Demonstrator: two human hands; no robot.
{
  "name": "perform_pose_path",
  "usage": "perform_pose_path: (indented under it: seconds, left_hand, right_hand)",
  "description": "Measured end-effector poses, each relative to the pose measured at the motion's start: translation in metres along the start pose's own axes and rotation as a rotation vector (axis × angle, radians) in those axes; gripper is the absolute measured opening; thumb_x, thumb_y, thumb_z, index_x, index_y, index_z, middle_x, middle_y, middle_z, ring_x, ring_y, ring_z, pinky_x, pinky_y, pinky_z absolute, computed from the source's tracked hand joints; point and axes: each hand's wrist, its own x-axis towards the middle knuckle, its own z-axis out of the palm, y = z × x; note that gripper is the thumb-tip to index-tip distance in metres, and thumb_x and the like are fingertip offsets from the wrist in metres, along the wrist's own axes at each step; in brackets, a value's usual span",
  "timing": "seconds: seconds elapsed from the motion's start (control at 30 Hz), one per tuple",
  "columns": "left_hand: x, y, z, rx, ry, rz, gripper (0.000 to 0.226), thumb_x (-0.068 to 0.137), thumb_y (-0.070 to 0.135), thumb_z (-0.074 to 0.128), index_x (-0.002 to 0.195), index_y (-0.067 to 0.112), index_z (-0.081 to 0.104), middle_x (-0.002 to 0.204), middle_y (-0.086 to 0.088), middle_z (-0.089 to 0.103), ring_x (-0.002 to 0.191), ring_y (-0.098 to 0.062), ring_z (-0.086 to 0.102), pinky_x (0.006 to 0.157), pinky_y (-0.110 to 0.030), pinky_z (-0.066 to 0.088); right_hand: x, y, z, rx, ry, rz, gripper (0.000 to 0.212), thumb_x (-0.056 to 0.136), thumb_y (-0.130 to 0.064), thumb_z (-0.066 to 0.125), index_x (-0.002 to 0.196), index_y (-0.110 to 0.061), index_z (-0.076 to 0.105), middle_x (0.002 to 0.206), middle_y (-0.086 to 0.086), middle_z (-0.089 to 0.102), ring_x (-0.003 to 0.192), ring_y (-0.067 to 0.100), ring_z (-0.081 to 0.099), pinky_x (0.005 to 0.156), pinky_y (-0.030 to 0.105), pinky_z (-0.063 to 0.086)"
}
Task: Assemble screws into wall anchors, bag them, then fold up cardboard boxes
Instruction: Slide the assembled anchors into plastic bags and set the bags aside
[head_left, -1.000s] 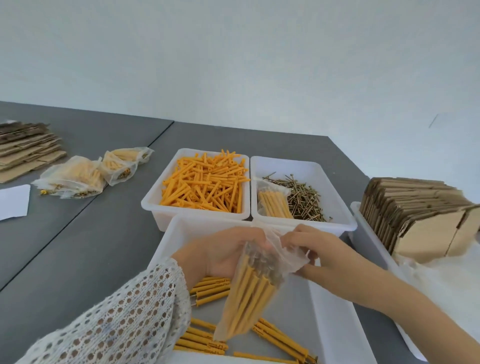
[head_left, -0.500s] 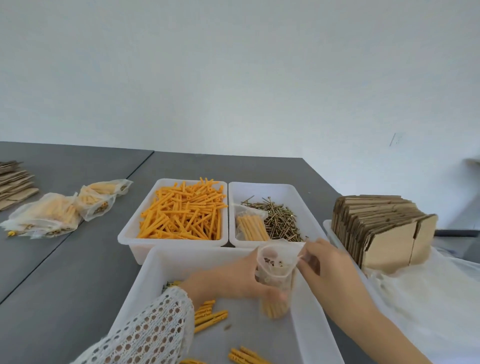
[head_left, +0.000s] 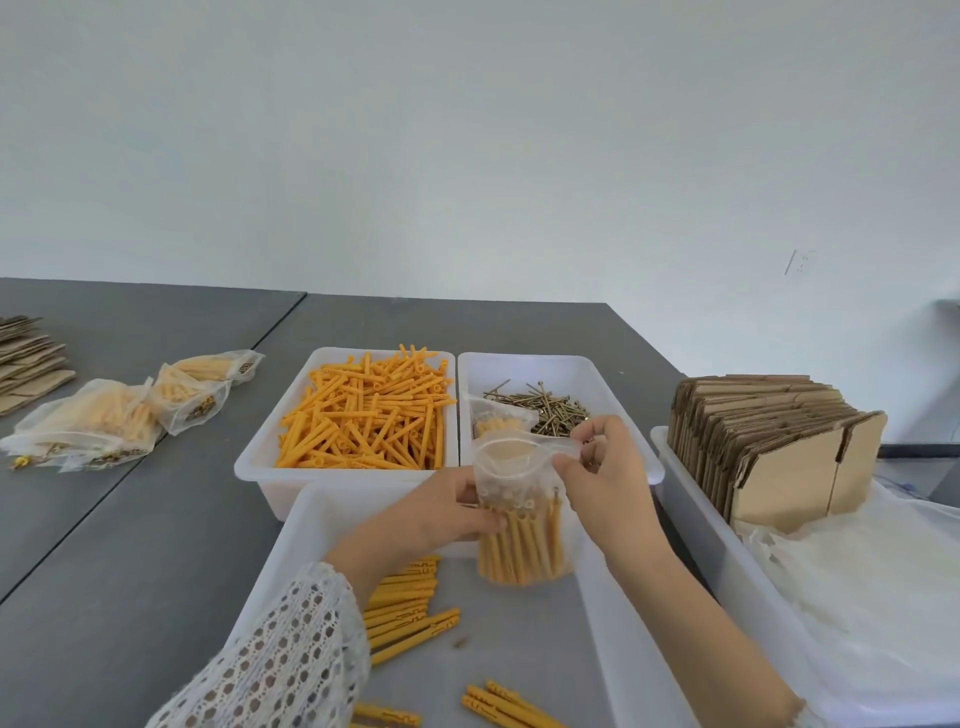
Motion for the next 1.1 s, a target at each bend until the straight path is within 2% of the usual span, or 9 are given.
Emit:
perform_pose_path:
  seconds: [0.13, 0.2, 0.3, 0.4, 0.47, 0.53, 0.7, 0.9, 1.1]
  left_hand:
    - [-0.002, -0.004, -0.001, 0.253, 0.093, 0.087, 0.017, 0.09, 0.022, 0.072, 0.106, 0.028, 0.069, 0.1, 0.012, 0.075, 0.094, 0.001, 0.069, 0.082, -0.016, 0.053]
    - [-0.002, -0.001, 0.002, 0.28, 0.189, 0.14, 0.023, 0.086, 0.027, 0.075, 0.106, 0.037, 0.068, 0.097, 0.018, 0.075, 0.09, 0.005, 0.068, 0.083, -0.02, 0.055]
    - [-0.004, 0.0, 0.01, 0.397, 0.331, 0.181, 0.022, 0.08, 0.04, 0.077, 0.089, 0.054, 0.064, 0.087, 0.026, 0.071, 0.083, 0.006, 0.066, 0.08, -0.029, 0.056]
    - [-0.004, 0.002, 0.01, 0.485, 0.421, 0.21, 0.018, 0.079, 0.05, 0.07, 0.085, 0.032, 0.07, 0.089, 0.015, 0.071, 0.084, -0.004, 0.063, 0.077, -0.035, 0.055]
    - [-0.003, 0.003, 0.004, 0.465, 0.448, 0.262, 0.022, 0.085, 0.042, 0.071, 0.083, 0.02, 0.072, 0.09, 0.007, 0.069, 0.085, -0.005, 0.06, 0.075, -0.024, 0.051]
    - [-0.001, 0.004, -0.002, 0.372, 0.455, 0.271, 0.013, 0.089, 0.03, 0.072, 0.078, 0.023, 0.074, 0.082, 0.011, 0.069, 0.081, 0.001, 0.061, 0.071, -0.01, 0.045]
    - [0.004, 0.002, -0.011, 0.197, 0.502, 0.179, 0.009, 0.086, 0.019, 0.075, 0.077, 0.02, 0.074, 0.075, 0.005, 0.071, 0.061, 0.003, 0.057, 0.059, -0.01, 0.044]
    - [0.003, 0.001, -0.012, 0.263, 0.537, 0.186, 0.01, 0.087, 0.018, 0.074, 0.079, 0.023, 0.074, 0.08, 0.005, 0.072, 0.076, -0.004, 0.062, 0.067, -0.005, 0.043]
    - [0.0, 0.002, -0.008, 0.38, 0.558, 0.31, 0.019, 0.087, 0.016, 0.074, 0.074, 0.028, 0.067, 0.072, 0.013, 0.063, 0.068, 0.004, 0.055, 0.063, -0.006, 0.04]
  right_hand:
    - [0.001, 0.023, -0.002, 0.052, -0.014, 0.127, 0.016, 0.094, -0.008, 0.06, 0.099, -0.021, 0.053, 0.071, 0.007, 0.052, 0.059, 0.015, 0.05, 0.061, 0.025, 0.047]
    - [0.001, 0.031, -0.008, 0.103, -0.013, 0.119, 0.004, 0.094, -0.01, 0.06, 0.093, -0.014, 0.061, 0.063, 0.003, 0.055, 0.055, 0.012, 0.05, 0.057, 0.021, 0.045]
    - [-0.001, 0.039, -0.009, 0.085, 0.0, 0.043, 0.013, 0.095, -0.012, 0.061, 0.082, -0.01, 0.065, 0.057, -0.006, 0.055, 0.055, 0.008, 0.051, 0.06, 0.022, 0.049]
    - [-0.002, 0.04, -0.007, 0.099, 0.05, -0.015, 0.018, 0.095, -0.012, 0.06, 0.077, -0.012, 0.063, 0.056, -0.008, 0.055, 0.057, 0.008, 0.052, 0.064, 0.024, 0.051]
    - [-0.002, 0.041, -0.007, 0.14, 0.082, -0.023, 0.016, 0.095, -0.012, 0.061, 0.079, -0.012, 0.064, 0.058, -0.008, 0.056, 0.058, 0.007, 0.053, 0.066, 0.024, 0.051]
    - [-0.003, 0.043, -0.008, 0.172, 0.106, -0.016, 0.014, 0.094, -0.012, 0.062, 0.08, -0.011, 0.064, 0.06, -0.008, 0.058, 0.059, 0.007, 0.054, 0.067, 0.025, 0.05]
    - [-0.003, 0.045, -0.007, 0.201, 0.124, 0.008, 0.013, 0.093, -0.011, 0.062, 0.08, -0.011, 0.064, 0.063, -0.008, 0.06, 0.061, 0.006, 0.055, 0.071, 0.03, 0.05]
    - [-0.002, 0.046, -0.007, 0.166, 0.137, -0.025, 0.014, 0.094, -0.011, 0.061, 0.081, -0.016, 0.065, 0.066, -0.01, 0.06, 0.062, 0.006, 0.054, 0.066, 0.023, 0.048]
    - [-0.002, 0.047, -0.008, 0.155, 0.154, -0.051, 0.016, 0.095, -0.011, 0.061, 0.081, -0.018, 0.064, 0.069, 0.001, 0.056, 0.062, 0.012, 0.053, 0.066, 0.026, 0.047]
